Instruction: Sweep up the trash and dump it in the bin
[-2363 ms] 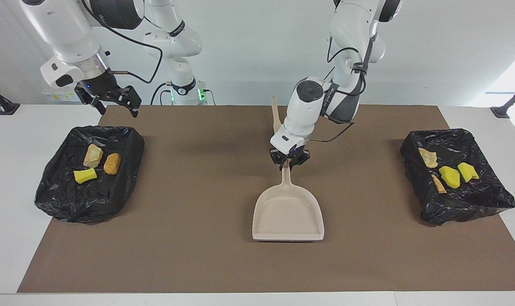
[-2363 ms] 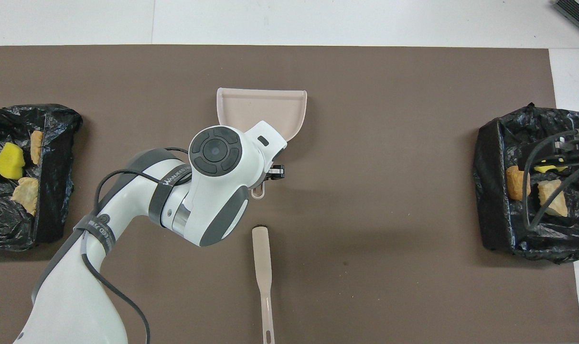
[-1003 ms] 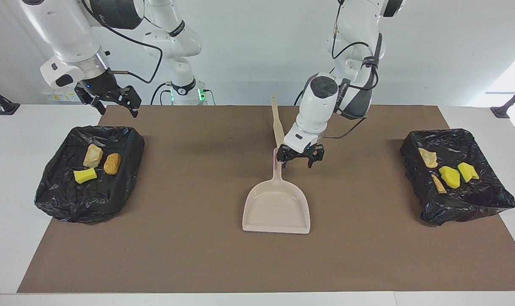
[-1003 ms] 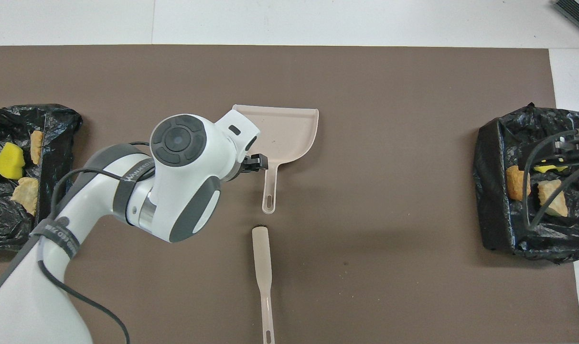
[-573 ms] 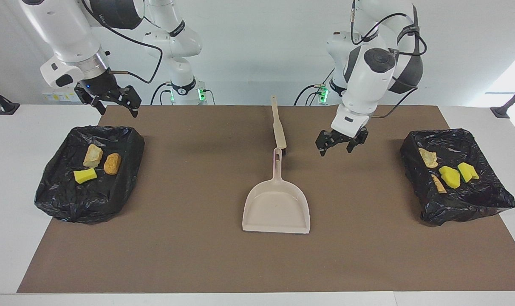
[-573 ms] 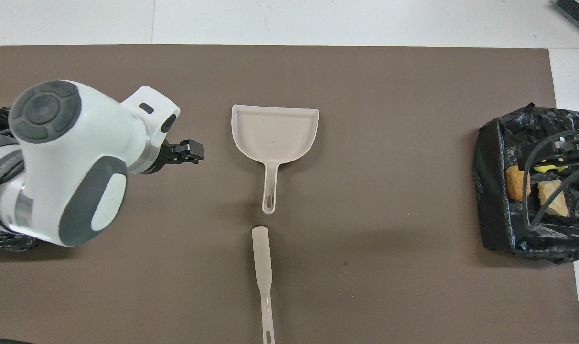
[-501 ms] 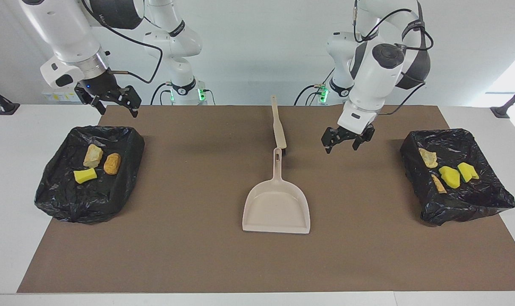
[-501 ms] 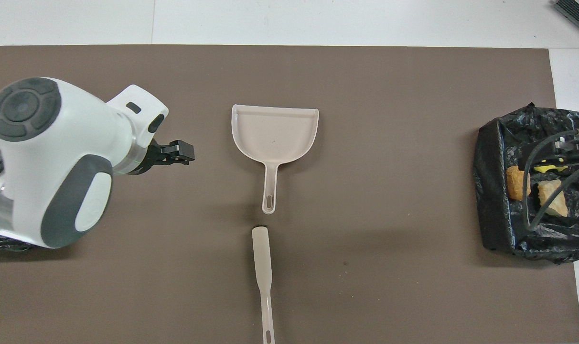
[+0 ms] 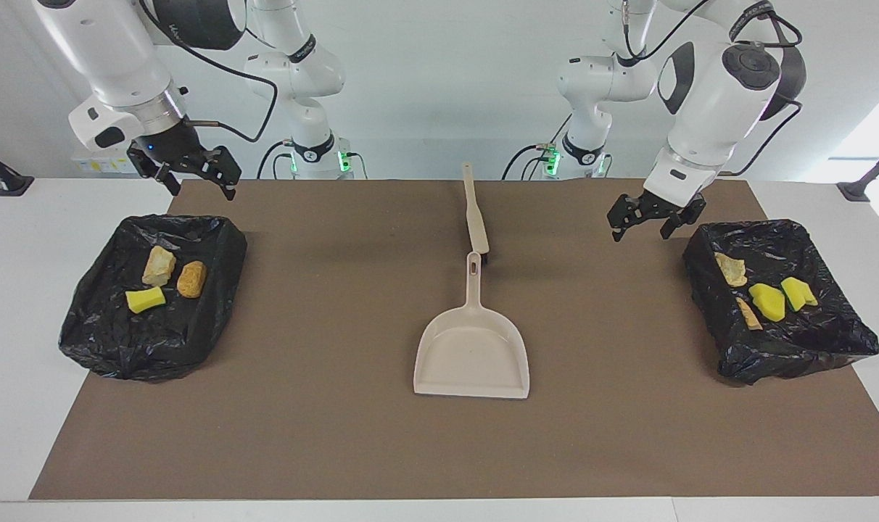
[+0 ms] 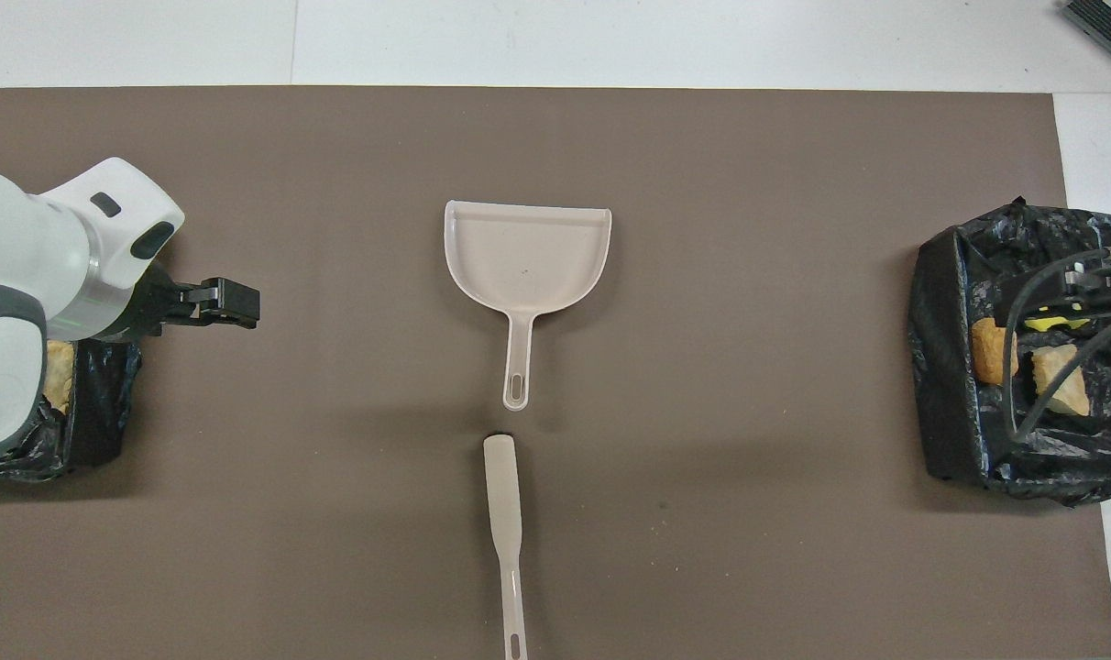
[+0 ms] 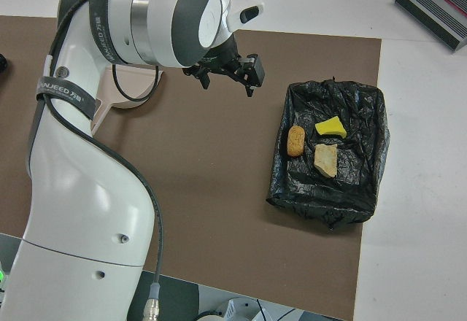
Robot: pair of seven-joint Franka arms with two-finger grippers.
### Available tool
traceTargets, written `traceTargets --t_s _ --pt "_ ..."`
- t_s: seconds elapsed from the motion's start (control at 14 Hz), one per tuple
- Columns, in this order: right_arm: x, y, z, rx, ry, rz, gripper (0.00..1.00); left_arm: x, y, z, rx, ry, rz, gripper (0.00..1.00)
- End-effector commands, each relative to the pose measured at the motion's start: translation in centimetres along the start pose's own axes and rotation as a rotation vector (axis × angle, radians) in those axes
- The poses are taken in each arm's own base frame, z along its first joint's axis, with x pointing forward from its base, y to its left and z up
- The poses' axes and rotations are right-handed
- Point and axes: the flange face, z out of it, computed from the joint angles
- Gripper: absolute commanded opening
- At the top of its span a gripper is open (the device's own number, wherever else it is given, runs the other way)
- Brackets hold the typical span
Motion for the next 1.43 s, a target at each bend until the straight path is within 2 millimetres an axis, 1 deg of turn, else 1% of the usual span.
traceTargets --t_s 0.0,0.07,0.14,0.21,0.36,0.5,0.64,0.79,0.86,0.93,1.22,1.36 --pt "0.2 0.2 -0.4 0.015 0.011 -0.002 1.00 -0.5 -1.6 -1.9 0.001 -0.023 -0.009 1.00" --pt "0.2 0.1 -0.4 0.014 0.011 -0.003 1.00 -0.6 -2.2 -3.1 -0.001 -0.016 -0.011 1.00" --pt "0.2 0.1 -0.4 0.014 0.011 -0.003 1.00 -1.1 -3.1 -4.3 -0.002 -0.008 -0.007 1.00" --pt "0.2 0.1 -0.4 0.014 0.011 -0.003 1.00 -1.3 -4.4 -5.3 -0.006 0.009 0.004 1.00" --pt "0.3 0.1 -0.2 0.014 0.008 -0.003 1.00 -1.3 -6.3 -6.7 -0.005 0.032 0.044 1.00" --pt "0.2 0.2 -0.3 0.014 0.010 -0.002 1.00 -1.6 -8.0 -7.0 -0.007 0.019 0.058 1.00" --pt "0.2 0.2 -0.3 0.014 0.010 -0.002 1.00 -2.1 -9.6 -6.9 -0.009 -0.012 0.087 1.00" --pt "0.3 0.2 -0.3 0.014 0.010 -0.002 1.00 -1.8 -9.9 -7.9 -0.008 0.024 0.073 1.00" --pt "0.2 0.2 -0.4 0.015 0.011 -0.002 1.00 -1.8 -9.7 -8.9 -0.007 0.037 0.078 1.00" --pt "0.3 0.1 -0.3 0.014 0.010 -0.003 1.00 -1.9 -9.8 -9.3 -0.006 0.038 0.076 1.00" --pt "0.2 0.2 -0.3 0.014 0.010 -0.002 1.00 -2.1 -10.7 -9.3 0.020 0.030 0.072 1.00" --pt "0.3 0.1 -0.2 0.014 0.008 -0.003 1.00 -1.9 -10.5 -9.8 0.033 0.039 0.076 1.00"
